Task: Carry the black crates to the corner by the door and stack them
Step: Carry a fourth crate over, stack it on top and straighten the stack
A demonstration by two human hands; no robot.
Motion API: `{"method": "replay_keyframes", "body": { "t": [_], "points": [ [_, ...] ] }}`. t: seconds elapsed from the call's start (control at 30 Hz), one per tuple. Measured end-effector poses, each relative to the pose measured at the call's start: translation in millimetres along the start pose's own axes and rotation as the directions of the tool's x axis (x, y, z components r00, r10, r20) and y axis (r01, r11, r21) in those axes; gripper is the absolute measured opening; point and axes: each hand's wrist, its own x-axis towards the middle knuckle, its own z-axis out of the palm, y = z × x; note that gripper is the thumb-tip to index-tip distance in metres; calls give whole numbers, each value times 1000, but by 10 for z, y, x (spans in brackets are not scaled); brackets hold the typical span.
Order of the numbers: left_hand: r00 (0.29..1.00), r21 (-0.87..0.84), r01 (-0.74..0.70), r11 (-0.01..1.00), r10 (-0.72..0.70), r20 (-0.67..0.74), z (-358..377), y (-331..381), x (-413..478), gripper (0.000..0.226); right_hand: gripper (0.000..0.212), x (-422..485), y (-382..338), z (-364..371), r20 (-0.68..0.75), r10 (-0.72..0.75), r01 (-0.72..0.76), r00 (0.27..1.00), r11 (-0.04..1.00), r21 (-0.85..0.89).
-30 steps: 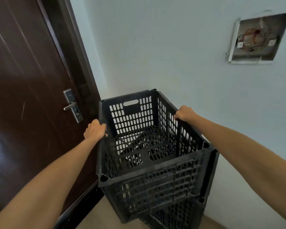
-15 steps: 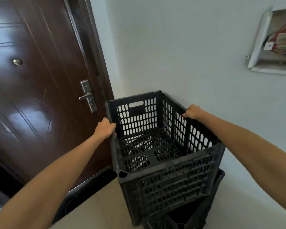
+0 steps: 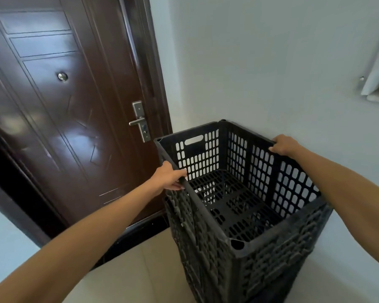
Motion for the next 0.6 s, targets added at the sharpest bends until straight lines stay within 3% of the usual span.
{"method": "replay_keyframes", "body": {
  "t": [0.07, 0.13, 0.2, 0.27, 0.33, 0.53, 0.6],
  "points": [
    [1000, 152, -9, 988, 5, 27, -54, 35, -25, 40, 42, -28, 21, 5, 6, -24, 24, 1000, 1000, -19],
    [997, 531, -71, 844, 55, 47, -139, 103, -55, 48, 43, -78, 33, 22, -5, -48, 47, 999, 997, -56],
    [981, 872, -114, 475, 192, 24, -208, 206, -62, 58, 46, -143, 33, 52, -19, -55, 53, 998, 994, -99],
    [912, 980, -139, 144, 405, 70, -213, 325, -50, 62, 52, -204, 33, 91, -19, -47, 45, 999, 993, -112],
    [822, 981, -194, -19, 542, 173, -145, 387, -26, 59, 58, -266, 45, 119, -28, -48, 44, 998, 991, -126],
    [592, 871, -484, -77, 705, 392, -35, 291, 153, 42, 63, -622, -124, 119, -110, -132, 93, 985, 948, -305],
    [569, 824, -564, -61, 694, 441, -69, 265, 225, 39, 65, -815, -326, 125, -118, -196, 150, 973, 937, -316]
  ]
}}
